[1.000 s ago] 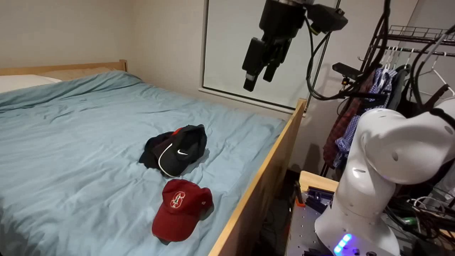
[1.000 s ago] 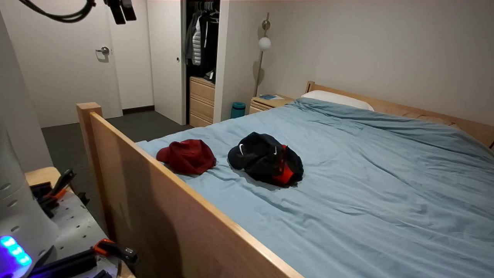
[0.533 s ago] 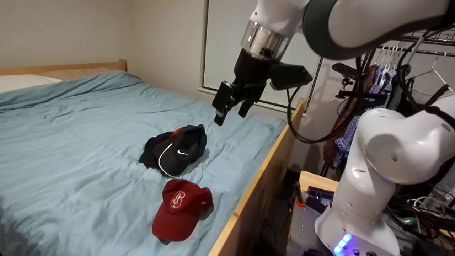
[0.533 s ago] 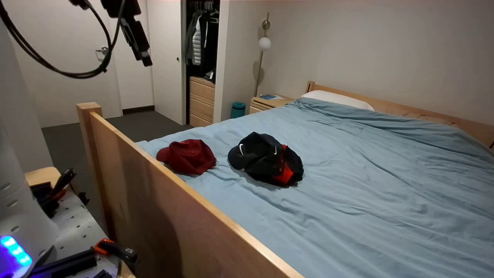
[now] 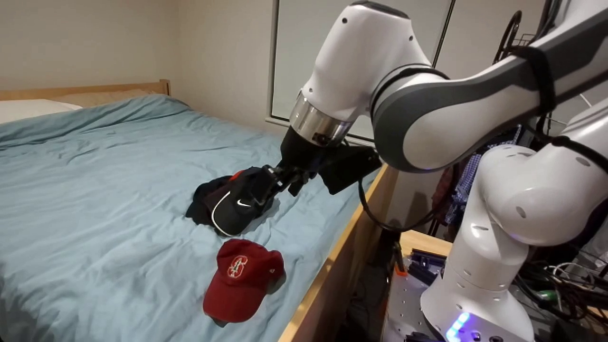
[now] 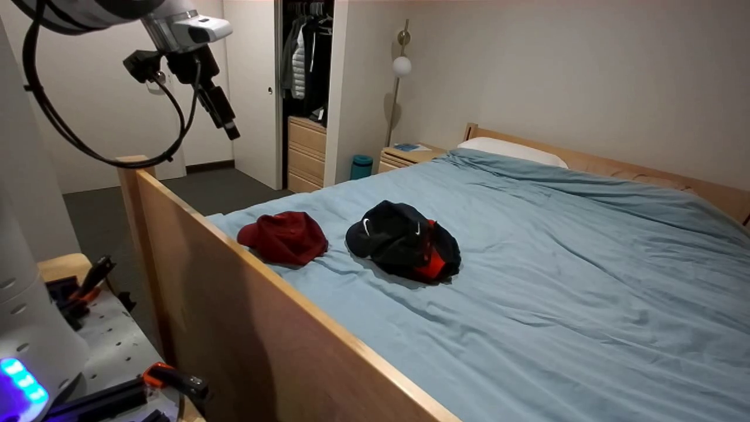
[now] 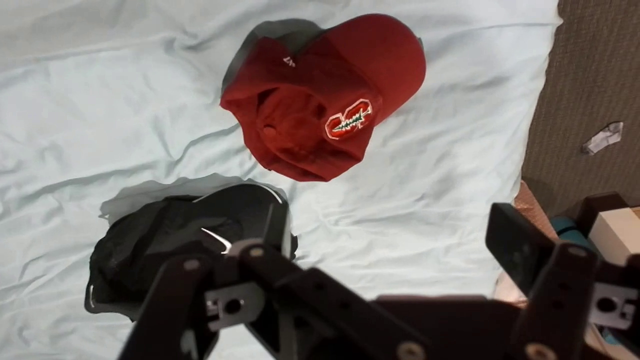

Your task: Move the red hat and put it on top of other hats

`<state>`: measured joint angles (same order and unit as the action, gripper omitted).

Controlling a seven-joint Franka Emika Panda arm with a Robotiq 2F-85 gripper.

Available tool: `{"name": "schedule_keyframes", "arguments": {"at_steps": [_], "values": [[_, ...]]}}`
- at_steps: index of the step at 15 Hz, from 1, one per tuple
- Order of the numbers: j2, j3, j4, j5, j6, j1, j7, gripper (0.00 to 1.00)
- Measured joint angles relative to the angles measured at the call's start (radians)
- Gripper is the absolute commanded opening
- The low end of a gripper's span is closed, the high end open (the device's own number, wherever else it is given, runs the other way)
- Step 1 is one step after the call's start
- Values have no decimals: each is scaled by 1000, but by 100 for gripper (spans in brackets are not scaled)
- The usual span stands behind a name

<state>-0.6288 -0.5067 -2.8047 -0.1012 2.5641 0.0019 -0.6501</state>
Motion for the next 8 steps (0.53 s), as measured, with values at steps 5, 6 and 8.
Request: {"name": "schedule_keyframes", "arguments": {"at_steps": [5, 6, 8], "values": [[21, 17, 8, 1, 1, 13, 0, 100], [36, 30, 15, 1, -12, 20, 0, 100], [101, 60, 35, 1, -29, 20, 2, 100]]}}
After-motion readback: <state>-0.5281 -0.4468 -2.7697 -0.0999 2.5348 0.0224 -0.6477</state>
